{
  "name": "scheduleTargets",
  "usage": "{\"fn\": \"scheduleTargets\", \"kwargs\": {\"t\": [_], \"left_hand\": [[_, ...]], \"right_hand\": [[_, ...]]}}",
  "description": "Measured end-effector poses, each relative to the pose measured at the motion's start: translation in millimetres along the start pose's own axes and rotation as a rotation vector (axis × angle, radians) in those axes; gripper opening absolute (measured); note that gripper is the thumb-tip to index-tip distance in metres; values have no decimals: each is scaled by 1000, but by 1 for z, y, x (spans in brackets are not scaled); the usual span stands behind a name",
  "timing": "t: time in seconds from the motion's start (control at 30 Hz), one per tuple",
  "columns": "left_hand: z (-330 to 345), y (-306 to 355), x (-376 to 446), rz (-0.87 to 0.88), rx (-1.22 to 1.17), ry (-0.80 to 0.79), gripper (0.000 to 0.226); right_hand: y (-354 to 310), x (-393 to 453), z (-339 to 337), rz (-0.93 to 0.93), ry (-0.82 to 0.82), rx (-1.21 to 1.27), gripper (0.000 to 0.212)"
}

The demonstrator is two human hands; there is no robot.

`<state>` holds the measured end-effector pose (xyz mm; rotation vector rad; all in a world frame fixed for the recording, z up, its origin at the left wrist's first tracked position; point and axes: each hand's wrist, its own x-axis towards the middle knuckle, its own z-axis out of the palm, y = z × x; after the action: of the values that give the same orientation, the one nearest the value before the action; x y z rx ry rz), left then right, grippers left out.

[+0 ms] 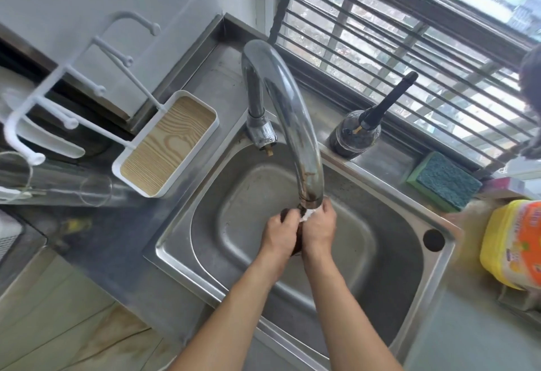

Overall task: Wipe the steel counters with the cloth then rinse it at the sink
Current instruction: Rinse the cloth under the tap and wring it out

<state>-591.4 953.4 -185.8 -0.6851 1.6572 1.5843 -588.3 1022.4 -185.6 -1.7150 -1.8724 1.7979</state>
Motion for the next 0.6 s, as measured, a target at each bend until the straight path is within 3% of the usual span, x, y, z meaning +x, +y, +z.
{"fn": "scheduleTargets", "kwargs": {"t": [0.2, 0.33, 0.4, 0.6], "left_hand": [[-24, 15, 25, -94, -49, 187, 31], [-8, 11, -6, 18, 11, 54, 35], [-10, 13, -5, 82, 128, 24, 40], [-30, 8, 47, 43, 269, 156, 23]], "right_hand": [[4, -57, -1, -408, -199, -156, 23], [8, 5, 8, -63, -71, -161, 41], [10, 15, 6, -2, -74, -143, 45], [6, -50, -1, -376, -133, -243, 32]]}}
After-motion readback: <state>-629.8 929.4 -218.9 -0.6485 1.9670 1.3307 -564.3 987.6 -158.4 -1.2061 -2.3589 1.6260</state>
